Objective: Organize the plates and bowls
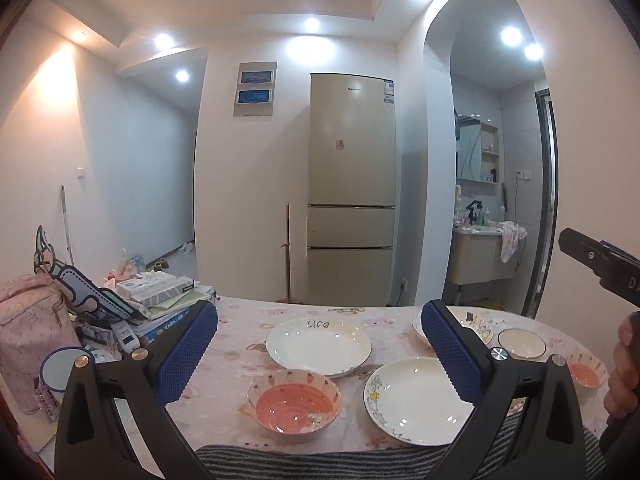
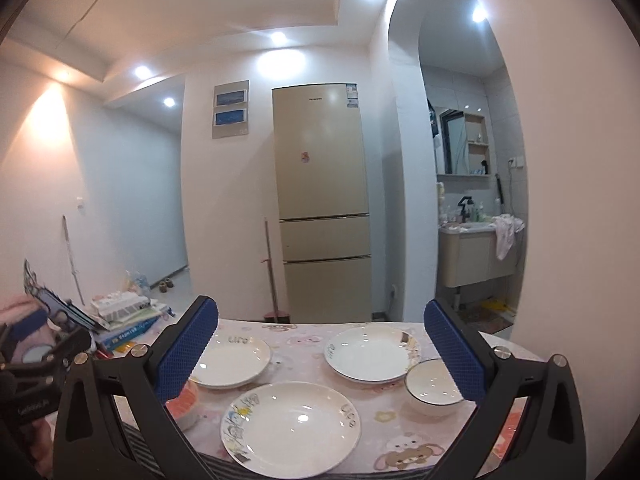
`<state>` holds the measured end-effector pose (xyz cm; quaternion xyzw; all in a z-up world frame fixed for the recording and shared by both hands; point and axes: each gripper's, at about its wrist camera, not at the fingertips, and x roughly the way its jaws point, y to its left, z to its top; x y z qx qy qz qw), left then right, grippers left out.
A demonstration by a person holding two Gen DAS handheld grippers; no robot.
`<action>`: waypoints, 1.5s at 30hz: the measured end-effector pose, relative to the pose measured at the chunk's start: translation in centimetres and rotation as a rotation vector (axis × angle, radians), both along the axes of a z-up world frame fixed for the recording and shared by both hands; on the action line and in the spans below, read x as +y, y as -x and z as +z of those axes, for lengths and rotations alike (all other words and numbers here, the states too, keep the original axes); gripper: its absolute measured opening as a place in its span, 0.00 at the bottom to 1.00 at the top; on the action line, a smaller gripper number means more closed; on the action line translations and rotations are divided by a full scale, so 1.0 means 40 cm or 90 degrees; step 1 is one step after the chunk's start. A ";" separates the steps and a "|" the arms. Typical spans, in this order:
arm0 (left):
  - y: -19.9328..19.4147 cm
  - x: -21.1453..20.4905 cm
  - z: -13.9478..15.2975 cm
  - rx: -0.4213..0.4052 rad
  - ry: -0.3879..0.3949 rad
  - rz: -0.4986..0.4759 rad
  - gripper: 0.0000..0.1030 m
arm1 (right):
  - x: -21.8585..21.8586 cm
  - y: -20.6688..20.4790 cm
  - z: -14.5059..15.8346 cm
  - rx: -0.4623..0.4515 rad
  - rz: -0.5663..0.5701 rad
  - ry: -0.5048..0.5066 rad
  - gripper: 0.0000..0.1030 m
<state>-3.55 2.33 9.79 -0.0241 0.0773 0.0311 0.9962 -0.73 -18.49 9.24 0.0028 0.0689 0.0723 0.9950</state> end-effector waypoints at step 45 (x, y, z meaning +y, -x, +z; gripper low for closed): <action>-0.752 0.274 -0.048 0.303 0.090 0.024 1.00 | 0.226 -0.750 -0.217 0.441 0.112 -0.097 0.94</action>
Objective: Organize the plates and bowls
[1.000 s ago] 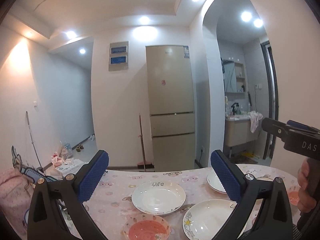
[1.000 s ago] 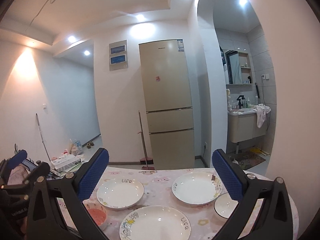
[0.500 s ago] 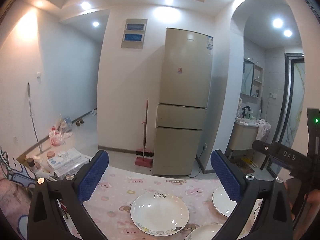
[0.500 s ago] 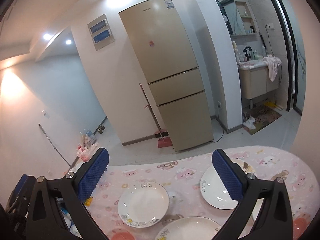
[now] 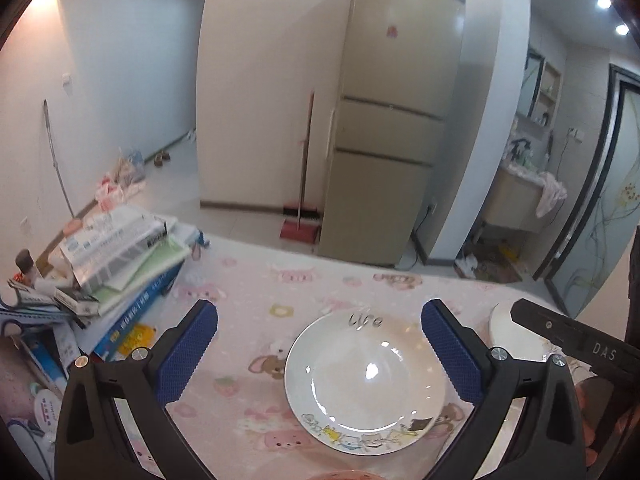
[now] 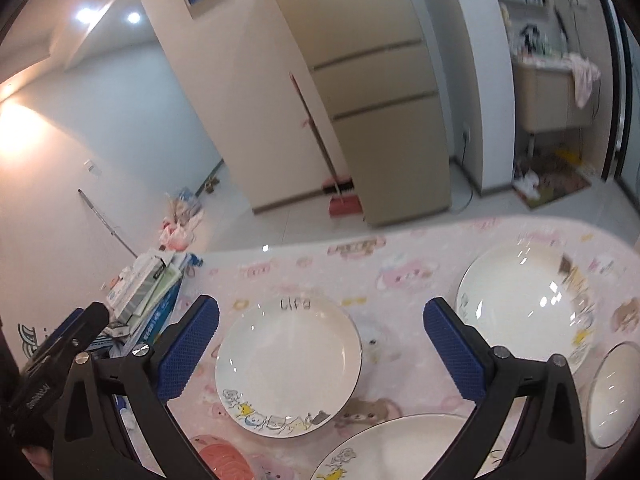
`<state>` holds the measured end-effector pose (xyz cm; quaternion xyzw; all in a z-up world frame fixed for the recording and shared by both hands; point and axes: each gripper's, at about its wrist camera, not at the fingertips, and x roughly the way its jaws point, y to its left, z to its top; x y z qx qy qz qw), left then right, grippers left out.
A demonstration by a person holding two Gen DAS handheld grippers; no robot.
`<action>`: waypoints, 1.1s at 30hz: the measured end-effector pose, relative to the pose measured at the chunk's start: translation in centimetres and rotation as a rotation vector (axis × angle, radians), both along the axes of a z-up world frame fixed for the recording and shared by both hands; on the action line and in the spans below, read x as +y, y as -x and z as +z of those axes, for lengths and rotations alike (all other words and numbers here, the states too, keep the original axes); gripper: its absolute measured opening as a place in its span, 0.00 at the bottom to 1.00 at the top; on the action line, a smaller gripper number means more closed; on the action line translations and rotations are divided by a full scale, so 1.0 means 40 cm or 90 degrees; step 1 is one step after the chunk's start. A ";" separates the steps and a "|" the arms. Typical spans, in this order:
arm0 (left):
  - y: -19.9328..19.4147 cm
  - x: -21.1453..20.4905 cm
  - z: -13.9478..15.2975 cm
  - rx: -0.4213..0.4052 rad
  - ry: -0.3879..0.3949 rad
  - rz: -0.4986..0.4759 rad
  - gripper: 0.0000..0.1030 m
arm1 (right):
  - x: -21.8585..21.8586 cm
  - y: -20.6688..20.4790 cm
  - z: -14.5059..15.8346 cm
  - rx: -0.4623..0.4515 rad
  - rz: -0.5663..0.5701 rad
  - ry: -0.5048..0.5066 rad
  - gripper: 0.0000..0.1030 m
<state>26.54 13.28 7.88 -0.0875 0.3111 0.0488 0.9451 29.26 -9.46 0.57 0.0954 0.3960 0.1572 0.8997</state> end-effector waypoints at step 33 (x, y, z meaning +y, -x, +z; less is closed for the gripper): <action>-0.186 0.158 -0.437 0.276 0.274 -0.070 0.08 | -0.008 -0.168 -0.346 0.276 0.066 -0.037 0.06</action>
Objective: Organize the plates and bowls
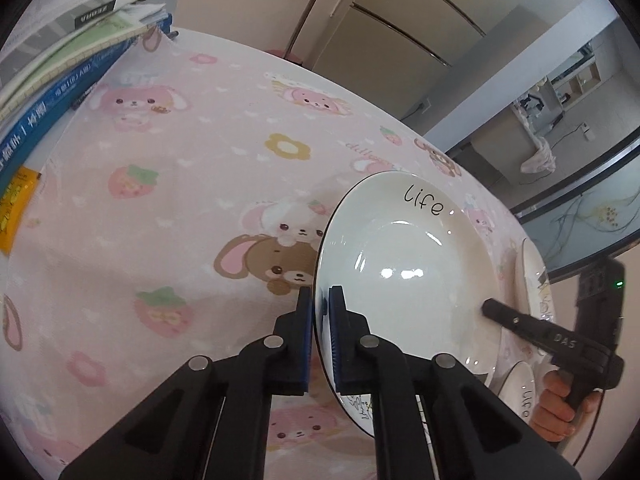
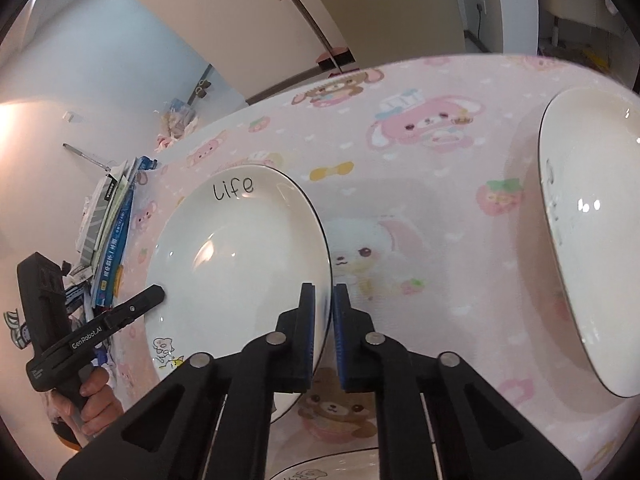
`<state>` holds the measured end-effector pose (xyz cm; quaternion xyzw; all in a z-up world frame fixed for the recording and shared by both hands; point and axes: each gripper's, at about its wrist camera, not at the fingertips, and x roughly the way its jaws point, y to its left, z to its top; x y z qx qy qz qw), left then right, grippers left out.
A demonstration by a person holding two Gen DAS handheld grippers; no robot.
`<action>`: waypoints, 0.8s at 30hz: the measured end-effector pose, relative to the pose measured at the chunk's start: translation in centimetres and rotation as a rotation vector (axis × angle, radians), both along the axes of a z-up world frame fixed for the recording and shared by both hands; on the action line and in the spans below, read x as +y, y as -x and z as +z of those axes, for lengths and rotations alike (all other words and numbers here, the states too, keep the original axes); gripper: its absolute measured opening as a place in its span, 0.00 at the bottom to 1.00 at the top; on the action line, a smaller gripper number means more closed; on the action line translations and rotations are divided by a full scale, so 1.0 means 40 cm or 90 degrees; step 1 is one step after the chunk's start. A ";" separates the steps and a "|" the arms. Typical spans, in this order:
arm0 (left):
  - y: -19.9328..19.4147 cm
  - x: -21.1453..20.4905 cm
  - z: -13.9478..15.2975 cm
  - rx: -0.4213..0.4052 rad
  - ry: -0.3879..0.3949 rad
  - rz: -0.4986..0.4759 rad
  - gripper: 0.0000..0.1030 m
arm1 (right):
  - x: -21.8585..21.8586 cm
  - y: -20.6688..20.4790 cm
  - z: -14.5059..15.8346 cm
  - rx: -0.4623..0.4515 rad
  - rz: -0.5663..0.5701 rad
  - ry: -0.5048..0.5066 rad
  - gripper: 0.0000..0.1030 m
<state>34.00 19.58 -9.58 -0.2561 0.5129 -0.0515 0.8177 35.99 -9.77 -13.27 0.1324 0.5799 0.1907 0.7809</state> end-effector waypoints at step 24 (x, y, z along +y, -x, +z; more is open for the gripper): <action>0.016 0.026 0.020 -0.011 0.084 0.015 0.09 | -0.024 0.014 0.000 0.066 -0.009 -0.132 0.08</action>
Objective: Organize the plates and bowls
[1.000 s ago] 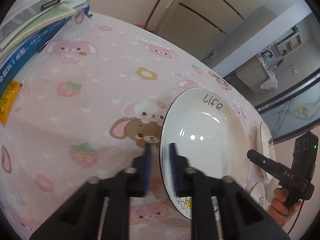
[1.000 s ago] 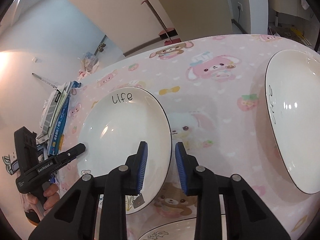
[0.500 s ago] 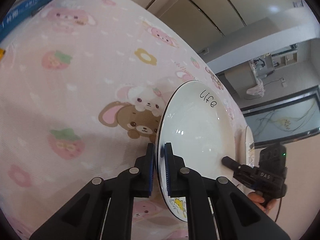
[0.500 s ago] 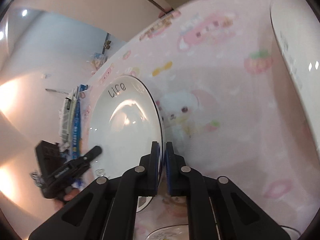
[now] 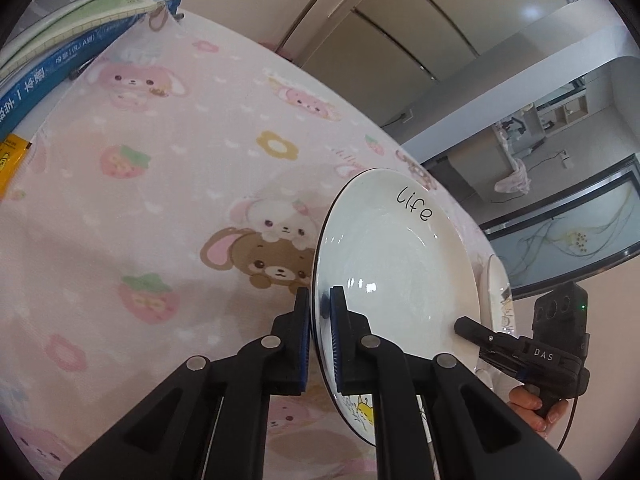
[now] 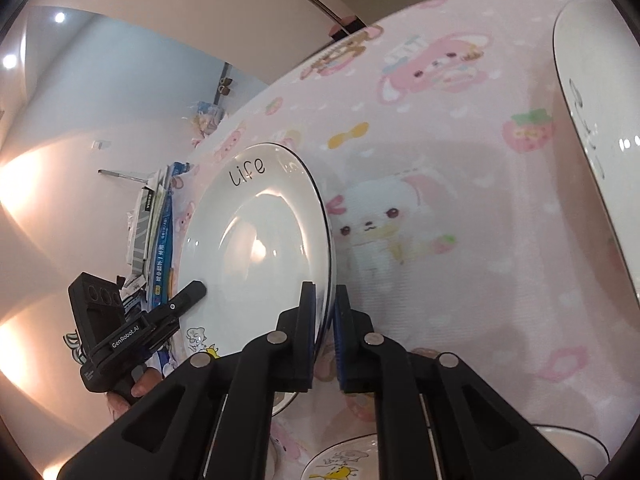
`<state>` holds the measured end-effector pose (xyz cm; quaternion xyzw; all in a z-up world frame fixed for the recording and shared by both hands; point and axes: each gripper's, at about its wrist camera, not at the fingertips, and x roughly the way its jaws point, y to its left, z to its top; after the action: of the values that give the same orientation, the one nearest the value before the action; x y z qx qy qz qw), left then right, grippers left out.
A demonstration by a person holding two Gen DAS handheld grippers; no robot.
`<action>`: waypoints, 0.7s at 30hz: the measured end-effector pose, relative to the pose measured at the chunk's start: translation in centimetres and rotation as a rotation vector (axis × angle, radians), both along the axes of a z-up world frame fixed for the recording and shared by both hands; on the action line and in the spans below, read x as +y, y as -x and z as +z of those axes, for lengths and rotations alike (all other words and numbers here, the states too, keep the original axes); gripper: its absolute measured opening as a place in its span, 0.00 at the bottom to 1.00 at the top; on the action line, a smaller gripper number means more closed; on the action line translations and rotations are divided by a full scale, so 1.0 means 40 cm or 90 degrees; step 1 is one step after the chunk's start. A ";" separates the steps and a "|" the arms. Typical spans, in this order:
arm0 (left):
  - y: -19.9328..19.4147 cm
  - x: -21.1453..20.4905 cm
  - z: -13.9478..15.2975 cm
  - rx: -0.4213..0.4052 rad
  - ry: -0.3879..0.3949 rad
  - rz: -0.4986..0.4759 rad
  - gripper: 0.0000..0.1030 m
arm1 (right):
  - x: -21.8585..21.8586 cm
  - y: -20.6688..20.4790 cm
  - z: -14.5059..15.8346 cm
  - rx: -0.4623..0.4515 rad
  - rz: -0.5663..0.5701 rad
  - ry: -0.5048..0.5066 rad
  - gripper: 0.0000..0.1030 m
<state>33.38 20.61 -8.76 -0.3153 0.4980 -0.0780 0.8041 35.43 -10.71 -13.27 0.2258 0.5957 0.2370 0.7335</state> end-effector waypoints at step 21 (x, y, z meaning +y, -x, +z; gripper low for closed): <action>0.132 -0.078 0.313 -0.146 -0.037 -0.008 0.09 | -0.037 0.091 0.262 -0.117 -0.002 -0.046 0.08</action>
<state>28.11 17.50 3.76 -0.2778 0.4068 -0.1045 0.8640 31.77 -12.20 -2.78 0.2302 0.5166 0.2767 0.7769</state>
